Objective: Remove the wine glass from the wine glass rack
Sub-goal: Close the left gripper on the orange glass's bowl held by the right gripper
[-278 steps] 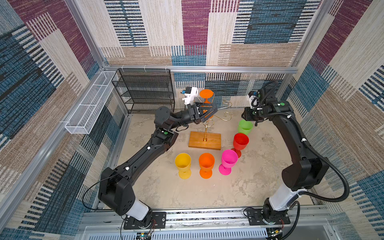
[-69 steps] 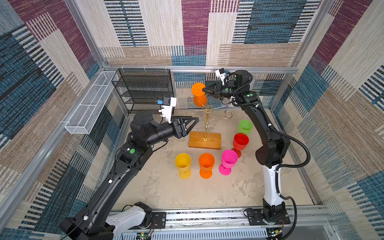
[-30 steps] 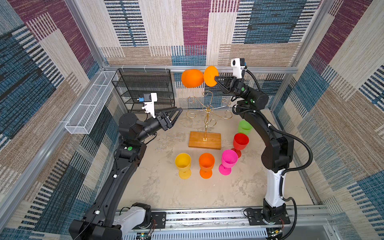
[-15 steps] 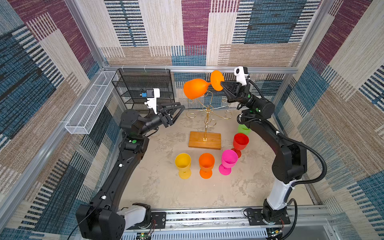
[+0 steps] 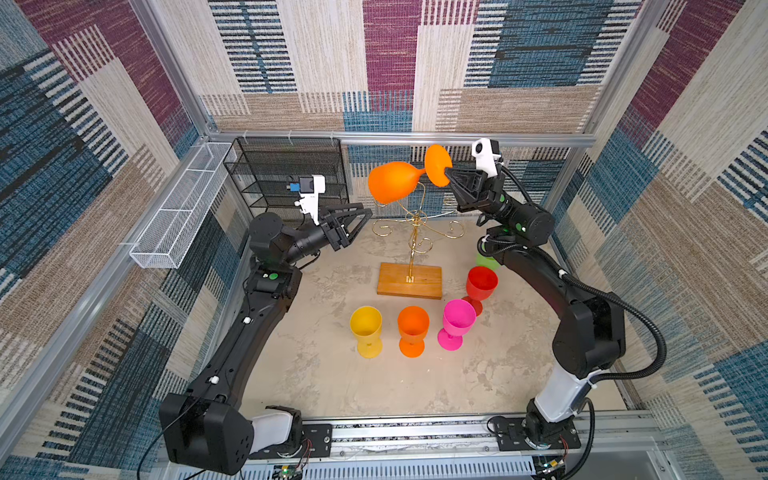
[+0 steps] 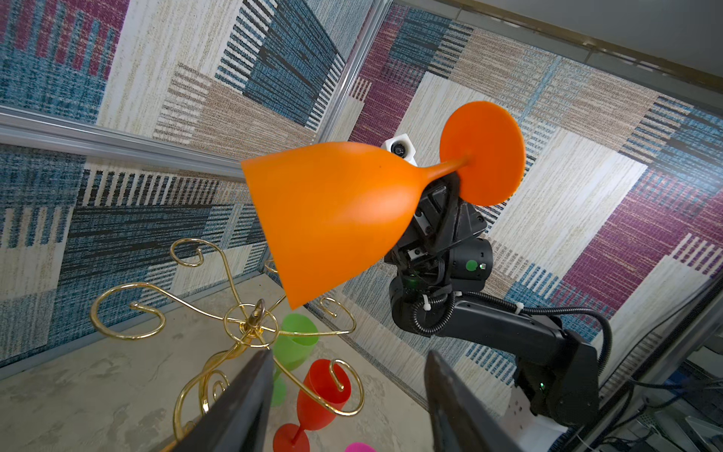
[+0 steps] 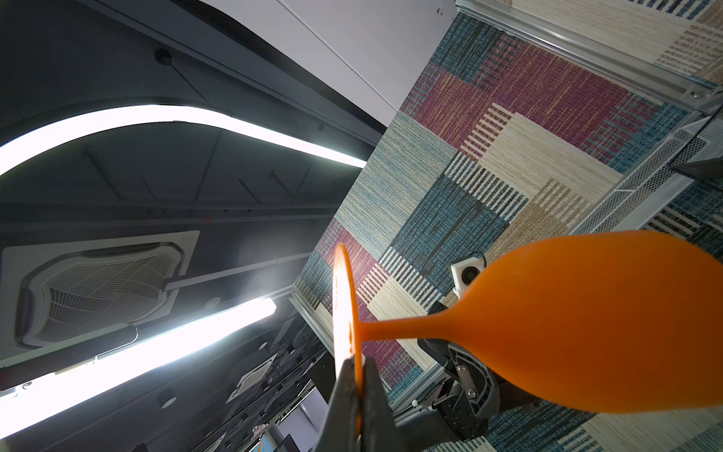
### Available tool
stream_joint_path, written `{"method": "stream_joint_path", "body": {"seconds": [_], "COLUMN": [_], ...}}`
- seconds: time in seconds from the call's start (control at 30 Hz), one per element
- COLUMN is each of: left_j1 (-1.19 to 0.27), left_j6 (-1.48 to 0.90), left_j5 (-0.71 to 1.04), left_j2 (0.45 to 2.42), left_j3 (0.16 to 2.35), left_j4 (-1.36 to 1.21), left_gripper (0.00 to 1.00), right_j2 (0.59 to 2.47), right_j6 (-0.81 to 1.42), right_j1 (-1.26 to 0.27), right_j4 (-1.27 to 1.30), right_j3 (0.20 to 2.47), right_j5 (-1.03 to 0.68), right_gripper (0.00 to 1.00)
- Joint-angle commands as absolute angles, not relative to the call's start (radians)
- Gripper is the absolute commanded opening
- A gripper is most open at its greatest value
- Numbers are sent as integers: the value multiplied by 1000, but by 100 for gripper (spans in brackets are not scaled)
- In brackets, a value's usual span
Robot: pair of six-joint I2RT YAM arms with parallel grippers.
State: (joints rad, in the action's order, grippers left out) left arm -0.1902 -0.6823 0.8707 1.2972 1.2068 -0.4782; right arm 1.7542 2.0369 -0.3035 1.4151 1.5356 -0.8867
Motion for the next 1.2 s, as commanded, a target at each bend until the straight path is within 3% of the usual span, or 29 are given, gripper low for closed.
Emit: {"method": "stream_joint_path", "body": {"seconds": [0.0, 0.3, 0.77, 1.17], "left_j1": [-189, -192, -222, -229], "left_j6": [-713, -877, -999, -1064], "left_j5": [890, 956, 991, 1001], "left_j2": [1316, 1399, 1465, 1452], "left_j3": [1217, 1236, 1243, 1239], "left_j4": [-562, -807, -963, -1032], "left_gripper": [64, 65, 63, 35], "right_j2": [1732, 1709, 1713, 1726], "right_j6": [2034, 2030, 2040, 2105], "right_j1": [-308, -314, -337, -338], "right_j4": [1765, 1769, 1787, 1847], "right_j3": [1521, 1478, 1458, 1416], "right_j5": [-874, -862, -840, -777], "right_gripper": [0, 0, 0, 0]}}
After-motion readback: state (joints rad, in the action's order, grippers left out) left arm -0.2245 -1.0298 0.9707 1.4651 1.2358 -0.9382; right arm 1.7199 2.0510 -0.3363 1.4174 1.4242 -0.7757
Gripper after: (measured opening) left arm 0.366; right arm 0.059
